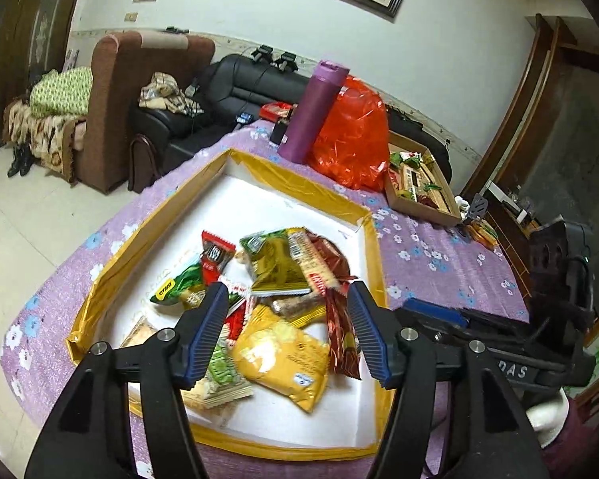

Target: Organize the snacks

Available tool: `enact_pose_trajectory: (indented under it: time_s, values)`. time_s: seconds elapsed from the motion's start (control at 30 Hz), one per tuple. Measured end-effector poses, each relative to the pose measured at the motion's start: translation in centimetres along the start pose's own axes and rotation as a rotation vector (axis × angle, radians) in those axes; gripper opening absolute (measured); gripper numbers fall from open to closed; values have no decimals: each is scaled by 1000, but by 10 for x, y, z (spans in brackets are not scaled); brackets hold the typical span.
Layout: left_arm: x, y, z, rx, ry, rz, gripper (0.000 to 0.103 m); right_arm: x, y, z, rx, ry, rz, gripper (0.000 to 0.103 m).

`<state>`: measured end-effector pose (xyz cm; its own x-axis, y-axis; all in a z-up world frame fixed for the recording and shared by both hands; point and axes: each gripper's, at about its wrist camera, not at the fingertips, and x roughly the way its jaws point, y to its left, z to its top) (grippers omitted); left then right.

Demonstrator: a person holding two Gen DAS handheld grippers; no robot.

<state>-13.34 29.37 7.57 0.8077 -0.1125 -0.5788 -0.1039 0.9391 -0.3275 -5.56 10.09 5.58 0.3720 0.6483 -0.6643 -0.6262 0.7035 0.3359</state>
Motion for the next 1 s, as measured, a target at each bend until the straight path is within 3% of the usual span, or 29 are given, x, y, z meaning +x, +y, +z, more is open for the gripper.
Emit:
enact_pose_trajectory:
  time_s: [0.13, 0.23, 0.3, 0.37, 0.4, 0.47, 0.5, 0.57, 0.67, 0.8, 1.0]
  values:
    - [-18, -20, 3, 52, -83, 139, 74, -18, -5, -9, 23, -39, -14, 45]
    - [-46, -41, 3, 110, -232, 294, 75, -33, -8, -17, 39, -70, -25, 48]
    - [-66, -53, 1, 140, -334, 360, 88, -43, -9, -23, 38, -92, -33, 48]
    - [-90, -65, -3, 157, -452, 375, 93, -51, -8, -28, 34, -108, -37, 49]
    - [-98, -69, -5, 156, -491, 365, 103, -55, -7, -31, 29, -119, -40, 50]
    - [-109, -67, -11, 109, -549, 322, 103, -63, -2, -37, 15, -138, -47, 52]
    - [-107, -64, -12, 72, -541, 316, 103, -66, 1, -39, 6, -149, -51, 54]
    - [-92, -53, -8, -3, -441, 332, 103, -69, 5, -44, -14, -159, -56, 55]
    - [-69, -47, -6, -21, -318, 418, 103, -70, 10, -51, -37, -161, -66, 56]
    - [-55, -56, -9, 14, -303, 537, 103, -68, 20, -62, -86, -159, -101, 59]
    - [-30, -50, -15, -1, -156, 438, 103, -63, 31, -70, -141, -150, -118, 61]
